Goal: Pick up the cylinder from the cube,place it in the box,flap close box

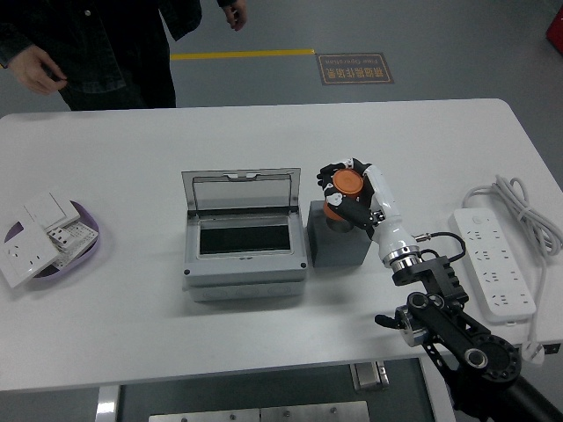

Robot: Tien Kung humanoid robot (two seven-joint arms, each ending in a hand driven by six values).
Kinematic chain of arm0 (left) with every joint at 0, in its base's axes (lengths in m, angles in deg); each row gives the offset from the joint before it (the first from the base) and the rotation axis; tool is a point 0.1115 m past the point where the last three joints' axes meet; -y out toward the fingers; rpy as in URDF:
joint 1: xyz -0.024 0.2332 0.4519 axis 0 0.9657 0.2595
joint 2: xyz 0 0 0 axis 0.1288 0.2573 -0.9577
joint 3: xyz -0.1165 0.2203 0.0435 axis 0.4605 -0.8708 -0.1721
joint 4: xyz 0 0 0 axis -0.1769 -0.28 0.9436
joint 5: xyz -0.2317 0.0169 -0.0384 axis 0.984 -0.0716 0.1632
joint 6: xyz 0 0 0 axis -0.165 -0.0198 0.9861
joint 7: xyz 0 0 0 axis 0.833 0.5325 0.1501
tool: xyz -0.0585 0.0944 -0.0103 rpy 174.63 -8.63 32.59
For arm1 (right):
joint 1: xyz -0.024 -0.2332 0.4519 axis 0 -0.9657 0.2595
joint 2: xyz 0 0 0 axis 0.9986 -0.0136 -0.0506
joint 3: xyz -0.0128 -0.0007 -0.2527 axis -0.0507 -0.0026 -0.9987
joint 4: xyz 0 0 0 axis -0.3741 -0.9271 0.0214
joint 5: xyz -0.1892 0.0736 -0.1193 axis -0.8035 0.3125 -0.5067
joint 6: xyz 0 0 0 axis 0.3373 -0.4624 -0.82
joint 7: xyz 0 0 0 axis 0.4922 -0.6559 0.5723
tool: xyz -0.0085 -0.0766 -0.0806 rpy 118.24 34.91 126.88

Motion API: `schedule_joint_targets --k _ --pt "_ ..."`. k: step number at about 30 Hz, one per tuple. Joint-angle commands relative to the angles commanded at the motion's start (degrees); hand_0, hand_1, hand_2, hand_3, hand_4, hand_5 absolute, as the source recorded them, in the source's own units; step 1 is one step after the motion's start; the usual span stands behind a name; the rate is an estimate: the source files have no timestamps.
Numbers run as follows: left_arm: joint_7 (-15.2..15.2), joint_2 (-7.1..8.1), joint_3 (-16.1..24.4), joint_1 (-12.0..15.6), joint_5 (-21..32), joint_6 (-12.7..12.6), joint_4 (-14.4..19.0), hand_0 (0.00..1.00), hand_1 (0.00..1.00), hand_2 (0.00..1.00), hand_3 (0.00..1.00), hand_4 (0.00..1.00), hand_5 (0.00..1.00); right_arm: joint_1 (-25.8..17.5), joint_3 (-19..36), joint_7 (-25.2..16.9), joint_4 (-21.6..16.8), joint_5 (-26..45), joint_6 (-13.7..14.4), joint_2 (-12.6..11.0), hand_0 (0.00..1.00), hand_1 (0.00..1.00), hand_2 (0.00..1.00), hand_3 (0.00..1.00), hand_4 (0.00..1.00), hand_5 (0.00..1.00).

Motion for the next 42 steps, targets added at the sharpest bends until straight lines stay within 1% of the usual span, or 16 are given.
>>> schedule_joint_targets --k 5,9,10,12,15,16,19,21,22,26,30,33,34,39,40,42 --pt "-0.01 -0.04 0.11 0.0 -0.02 -0.01 0.0 0.635 0.666 0.591 0.648 0.73 0.285 0.25 -2.58 2.94 -5.8 -5.37 1.48 -0.71 0.475 0.464 0.429 0.356 0.179 0.002" --pt "-0.09 -0.11 0.13 -0.03 0.04 0.0 0.0 0.635 0.666 0.591 0.648 0.73 0.285 0.78 -4.73 7.02 -9.57 -10.88 1.93 -0.31 0.475 0.464 0.429 0.356 0.179 0.002" --pt "-0.08 -0.11 0.17 -0.05 0.0 0.01 0.0 0.635 0.666 0.591 0.648 0.73 0.284 1.05 -5.33 7.99 -10.18 -12.44 2.02 -0.17 0.365 0.413 0.416 0.346 0.139 0.002" --pt "-0.07 -0.1 0.24 -0.08 -0.06 0.0 0.0 0.635 0.666 0.591 0.648 0.73 0.284 1.67 -6.35 9.53 -10.82 -15.21 2.16 0.05 0.365 0.413 0.416 0.346 0.139 0.002" --pt "-0.02 -0.07 0.34 -0.11 -0.19 0.0 0.0 0.635 0.666 0.591 0.648 0.73 0.284 3.06 -8.19 11.89 -10.98 -19.49 2.2 0.4 0.365 0.413 0.416 0.346 0.139 0.002" --pt "0.0 -0.06 0.38 -0.11 -0.23 0.0 0.0 0.635 0.666 0.592 0.649 0.728 0.284 3.58 -8.76 12.76 -10.91 -20.85 1.92 0.53 0.165 0.321 0.406 0.344 0.111 0.002" --pt "0.1 -0.03 0.54 -0.1 -0.42 -0.01 0.0 0.635 0.666 0.592 0.649 0.728 0.284 5.17 -10.31 15.75 -10.51 -25.67 0.02 0.93 0.165 0.321 0.406 0.344 0.111 0.002" --pt "0.16 -0.01 0.63 -0.11 -0.55 -0.01 0.0 0.635 0.666 0.592 0.649 0.728 0.284 6.42 -11.49 18.14 -10.08 -29.34 -2.0 1.14 0.165 0.321 0.406 0.344 0.111 0.002" --pt "0.18 0.0 0.66 -0.12 -0.58 -0.01 0.0 0.635 0.666 0.592 0.649 0.727 0.284 7.08 -12.16 19.38 -9.83 -31.41 -3.11 1.25 0.088 0.279 0.403 0.338 0.056 0.002" --pt "0.22 0.07 0.71 -0.18 -0.7 0.0 0.0 0.635 0.666 0.592 0.649 0.727 0.284 9.15 -14.55 23.88 -8.78 -38.74 -6.27 1.77 0.088 0.279 0.403 0.338 0.056 0.002" --pt "0.24 0.11 0.66 -0.27 -0.73 0.02 0.0 0.635 0.666 0.592 0.649 0.728 0.286 10.42 -16.51 27.34 -7.84 -45.65 -8.43 2.44 0.082 0.279 0.408 0.343 0.057 0.002" --pt "0.27 0.15 0.7 -0.29 -0.79 0.01 0.0 0.635 0.666 0.592 0.649 0.728 0.286 11.04 -17.61 28.68 -7.33 -50.25 -9.02 2.79 0.082 0.279 0.408 0.343 0.057 0.002" --pt "0.28 0.16 0.68 -0.29 -0.78 0.01 0.0 0.635 0.667 0.592 0.648 0.728 0.293 11.17 -17.81 28.94 -7.23 -51.47 -9.12 2.85 0.108 0.299 0.415 0.366 0.087 0.002" --pt "0.28 0.23 0.65 -0.29 -0.78 0.01 0.0 0.635 0.667 0.592 0.648 0.728 0.293 11.81 -18.34 30.19 -6.75 -56.87 -9.66 2.97 0.108 0.299 0.415 0.366 0.087 0.002" --pt "0.27 0.24 0.64 -0.3 -0.77 0.01 0.0 0.635 0.667 0.592 0.649 0.729 0.297 11.91 -18.38 30.3 -6.67 -57.26 -9.73 2.96 0.133 0.325 0.432 0.416 0.16 0.002" --pt "0.25 0.27 0.62 -0.35 -0.77 0.02 0.0 0.635 0.667 0.592 0.649 0.729 0.297 12.11 -18.44 30.35 -6.46 -57.65 -9.87 2.94 0.133 0.325 0.432 0.416 0.16 0.002"
